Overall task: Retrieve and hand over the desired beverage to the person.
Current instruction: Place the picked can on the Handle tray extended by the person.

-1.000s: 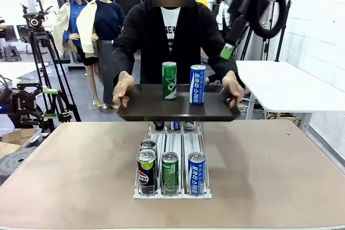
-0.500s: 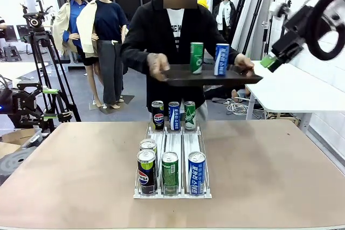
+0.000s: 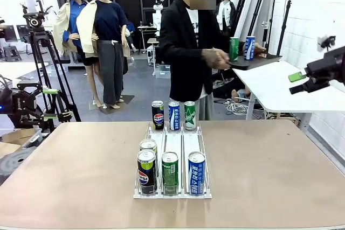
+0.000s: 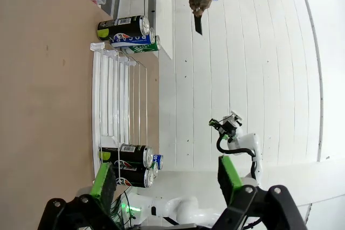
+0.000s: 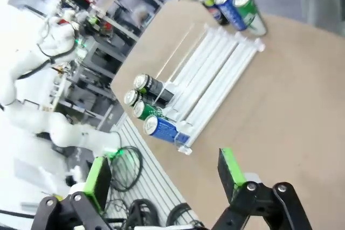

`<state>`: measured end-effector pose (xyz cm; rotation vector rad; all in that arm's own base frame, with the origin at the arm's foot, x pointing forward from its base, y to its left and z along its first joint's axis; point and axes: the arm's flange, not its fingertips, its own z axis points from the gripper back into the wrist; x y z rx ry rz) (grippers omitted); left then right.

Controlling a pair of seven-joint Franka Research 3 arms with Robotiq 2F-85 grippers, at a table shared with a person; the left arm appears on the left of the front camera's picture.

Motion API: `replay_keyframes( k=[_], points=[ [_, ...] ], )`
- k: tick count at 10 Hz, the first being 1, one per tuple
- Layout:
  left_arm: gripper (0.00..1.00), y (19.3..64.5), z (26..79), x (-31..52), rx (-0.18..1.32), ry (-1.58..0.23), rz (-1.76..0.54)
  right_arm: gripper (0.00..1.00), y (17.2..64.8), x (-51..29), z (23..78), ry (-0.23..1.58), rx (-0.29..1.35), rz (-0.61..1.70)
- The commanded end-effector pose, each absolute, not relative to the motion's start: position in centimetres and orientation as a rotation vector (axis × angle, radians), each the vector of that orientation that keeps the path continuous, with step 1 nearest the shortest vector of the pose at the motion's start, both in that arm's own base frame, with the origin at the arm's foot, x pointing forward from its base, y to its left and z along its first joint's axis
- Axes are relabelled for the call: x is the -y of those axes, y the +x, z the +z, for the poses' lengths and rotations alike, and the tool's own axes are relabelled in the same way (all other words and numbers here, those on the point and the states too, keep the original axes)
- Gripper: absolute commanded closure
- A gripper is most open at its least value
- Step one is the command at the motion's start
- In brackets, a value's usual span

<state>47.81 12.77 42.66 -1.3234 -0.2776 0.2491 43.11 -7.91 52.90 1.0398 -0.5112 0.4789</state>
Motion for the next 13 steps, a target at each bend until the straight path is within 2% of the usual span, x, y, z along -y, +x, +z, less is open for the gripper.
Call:
replay_keyframes(
  k=[1, 6, 13],
  points=[
    [0.00, 47.7, 42.9, -12.7, 0.276, -1.332, 0.243, 0.00, 42.9, 8.6, 49.4, 1.165, 0.525, 0.439],
    [0.00, 47.7, 42.9, -12.7, 0.276, -1.332, 0.243, 0.00, 43.9, 10.9, 42.0, 1.347, 0.499, 0.293],
    [0.00, 47.7, 42.9, -12.7, 0.276, -1.332, 0.243, 0.00, 44.7, 11.3, 42.3, 1.390, 0.420, 0.191]
  ],
)
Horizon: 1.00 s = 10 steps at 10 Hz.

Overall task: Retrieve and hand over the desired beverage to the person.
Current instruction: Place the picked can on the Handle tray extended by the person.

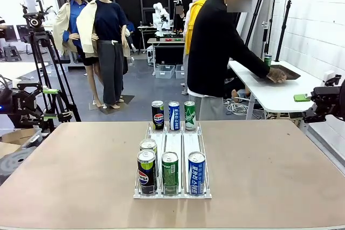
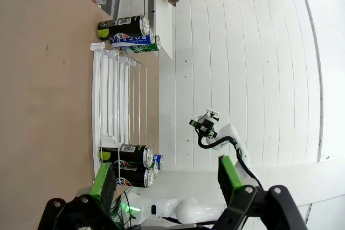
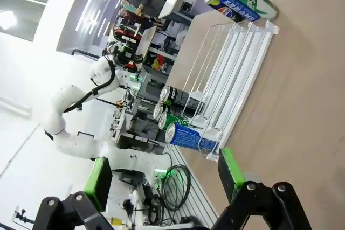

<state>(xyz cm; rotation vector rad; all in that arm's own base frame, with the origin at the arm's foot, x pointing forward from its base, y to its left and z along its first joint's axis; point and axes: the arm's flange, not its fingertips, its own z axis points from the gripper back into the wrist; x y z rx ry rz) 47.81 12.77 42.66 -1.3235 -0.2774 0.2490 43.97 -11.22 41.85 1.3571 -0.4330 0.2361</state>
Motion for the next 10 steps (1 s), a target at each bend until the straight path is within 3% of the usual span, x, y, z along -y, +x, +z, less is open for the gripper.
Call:
replay_keyframes(
  k=[1, 5, 10],
  points=[
    [0.00, 47.69, 42.87, -12.73, 0.276, -1.332, 0.243, 0.00, 44.81, 11.31, 42.36, 1.398, 0.408, 0.182],
    [0.00, 47.69, 42.87, -12.73, 0.276, -1.332, 0.243, 0.00, 44.62, 11.19, 42.15, 1.436, 0.317, 0.119],
    [0.00, 47.69, 42.87, -12.73, 0.276, -1.332, 0.243, 0.00, 44.12, 11.06, 41.68, 1.396, 0.344, 0.148]
  ],
)
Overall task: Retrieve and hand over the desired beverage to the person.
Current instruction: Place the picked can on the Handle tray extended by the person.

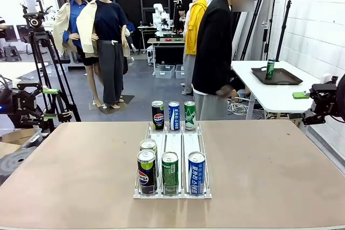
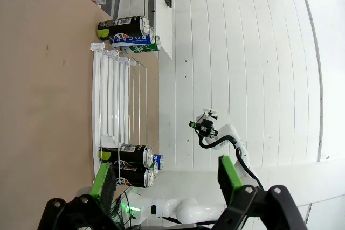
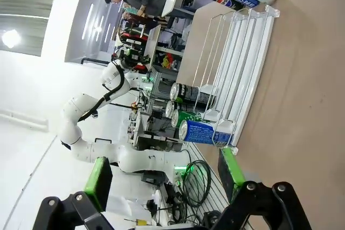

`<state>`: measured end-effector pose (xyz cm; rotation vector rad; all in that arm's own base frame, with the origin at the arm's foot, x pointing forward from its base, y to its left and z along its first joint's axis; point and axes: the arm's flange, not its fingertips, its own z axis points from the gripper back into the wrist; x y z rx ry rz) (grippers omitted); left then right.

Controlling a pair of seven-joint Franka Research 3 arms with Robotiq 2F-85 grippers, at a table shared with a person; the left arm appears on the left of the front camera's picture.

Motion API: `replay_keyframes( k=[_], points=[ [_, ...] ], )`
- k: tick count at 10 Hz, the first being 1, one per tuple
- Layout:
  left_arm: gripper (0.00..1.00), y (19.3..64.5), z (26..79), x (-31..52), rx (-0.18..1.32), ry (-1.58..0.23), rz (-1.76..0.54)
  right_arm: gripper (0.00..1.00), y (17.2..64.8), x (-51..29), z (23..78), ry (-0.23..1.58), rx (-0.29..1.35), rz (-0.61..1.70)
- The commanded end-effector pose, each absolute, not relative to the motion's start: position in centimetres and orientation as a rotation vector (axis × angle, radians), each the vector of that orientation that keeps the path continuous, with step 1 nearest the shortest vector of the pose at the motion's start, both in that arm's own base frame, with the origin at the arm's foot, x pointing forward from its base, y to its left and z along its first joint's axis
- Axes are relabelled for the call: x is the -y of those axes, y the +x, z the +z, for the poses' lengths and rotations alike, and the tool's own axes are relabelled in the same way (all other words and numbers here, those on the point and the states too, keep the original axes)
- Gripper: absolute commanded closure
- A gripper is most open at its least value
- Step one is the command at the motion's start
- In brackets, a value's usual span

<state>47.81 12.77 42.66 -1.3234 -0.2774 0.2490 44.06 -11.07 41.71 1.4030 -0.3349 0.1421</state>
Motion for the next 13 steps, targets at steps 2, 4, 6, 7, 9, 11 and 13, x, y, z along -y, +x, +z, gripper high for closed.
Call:
replay_keyframes(
  k=[2, 4, 6, 7, 9, 11, 13],
  points=[
    [0.00, 47.69, 42.87, -12.73, 0.276, -1.332, 0.243, 0.00, 44.12, 11.06, 41.68, 1.396, 0.344, 0.148],
    [0.00, 47.69, 42.87, -12.73, 0.276, -1.332, 0.243, 0.00, 44.12, 11.06, 41.68, 1.396, 0.344, 0.148],
    [0.00, 47.69, 42.87, -12.73, 0.276, -1.332, 0.243, 0.00, 44.12, 11.06, 41.68, 1.396, 0.344, 0.148],
    [0.00, 47.69, 42.87, -12.73, 0.276, -1.332, 0.243, 0.00, 44.12, 11.06, 41.68, 1.396, 0.344, 0.148],
    [0.00, 47.69, 42.87, -12.73, 0.276, -1.332, 0.243, 0.00, 44.12, 11.06, 41.68, 1.396, 0.344, 0.148],
    [0.00, 47.69, 42.87, -12.73, 0.276, -1.332, 0.243, 0.00, 44.12, 11.06, 41.68, 1.396, 0.344, 0.148],
    [0.00, 47.69, 42.87, -12.73, 0.276, -1.332, 0.243, 0.00, 44.12, 11.06, 41.68, 1.396, 0.344, 0.148]
  ],
)
